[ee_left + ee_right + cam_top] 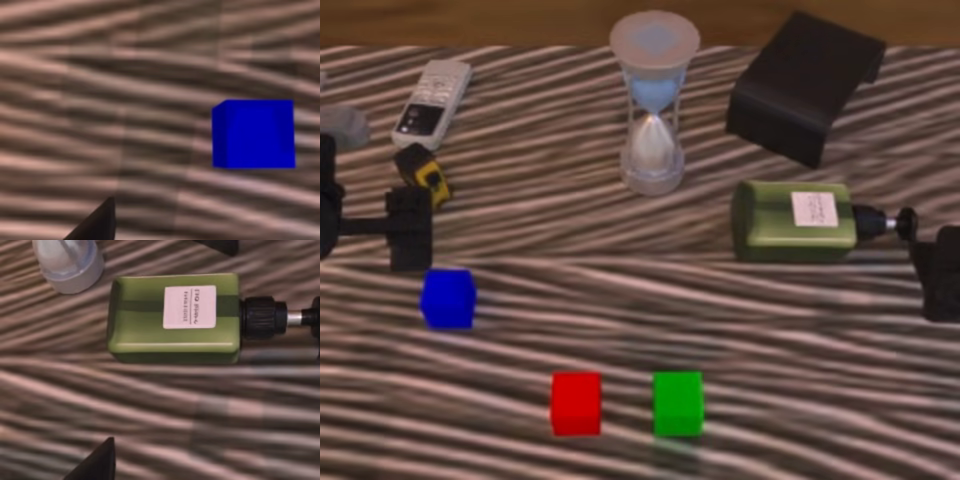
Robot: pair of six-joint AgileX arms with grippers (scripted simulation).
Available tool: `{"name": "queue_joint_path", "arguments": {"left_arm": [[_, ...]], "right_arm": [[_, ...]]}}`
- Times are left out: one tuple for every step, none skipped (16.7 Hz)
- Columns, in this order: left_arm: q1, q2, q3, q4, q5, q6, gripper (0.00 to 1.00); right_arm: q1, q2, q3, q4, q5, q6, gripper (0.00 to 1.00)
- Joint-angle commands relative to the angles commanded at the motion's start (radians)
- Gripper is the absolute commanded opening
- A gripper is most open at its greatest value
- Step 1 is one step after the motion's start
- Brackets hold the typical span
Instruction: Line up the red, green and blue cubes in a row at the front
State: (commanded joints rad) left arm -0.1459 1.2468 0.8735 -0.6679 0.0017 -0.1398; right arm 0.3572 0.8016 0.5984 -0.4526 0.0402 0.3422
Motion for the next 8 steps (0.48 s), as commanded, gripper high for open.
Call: {"name": "queue_joint_path", "arguments": {"left_arm": [[-0.010, 0.085, 0.059, -0.047, 0.000, -0.010, 1.00], [-0.019, 0.164, 0.116, -0.092, -0.001, -0.019, 1.00], [-0.027, 0.234, 0.167, -0.131, -0.001, -0.028, 1.00], [-0.035, 0.305, 0.220, -0.170, -0.001, -0.036, 1.00], [-0.043, 0.373, 0.270, -0.207, -0.002, -0.045, 1.00], [-0.050, 0.436, 0.316, -0.239, -0.002, -0.052, 1.00], [-0.056, 0.493, 0.359, -0.268, -0.002, -0.059, 1.00], [-0.062, 0.541, 0.395, -0.292, -0.001, -0.065, 1.00]], "right_arm": [[-0.041, -0.092, -0.072, 0.051, -0.002, -0.041, 1.00], [-0.081, -0.182, -0.142, 0.100, -0.005, -0.080, 1.00], [-0.120, -0.269, -0.209, 0.148, -0.009, -0.118, 1.00], [-0.156, -0.352, -0.272, 0.195, -0.012, -0.154, 1.00], [-0.190, -0.430, -0.332, 0.239, -0.016, -0.187, 1.00], [-0.222, -0.504, -0.386, 0.280, -0.020, -0.219, 1.00], [-0.250, -0.571, -0.435, 0.318, -0.024, -0.247, 1.00], [-0.276, -0.631, -0.479, 0.353, -0.028, -0.272, 1.00]]}}
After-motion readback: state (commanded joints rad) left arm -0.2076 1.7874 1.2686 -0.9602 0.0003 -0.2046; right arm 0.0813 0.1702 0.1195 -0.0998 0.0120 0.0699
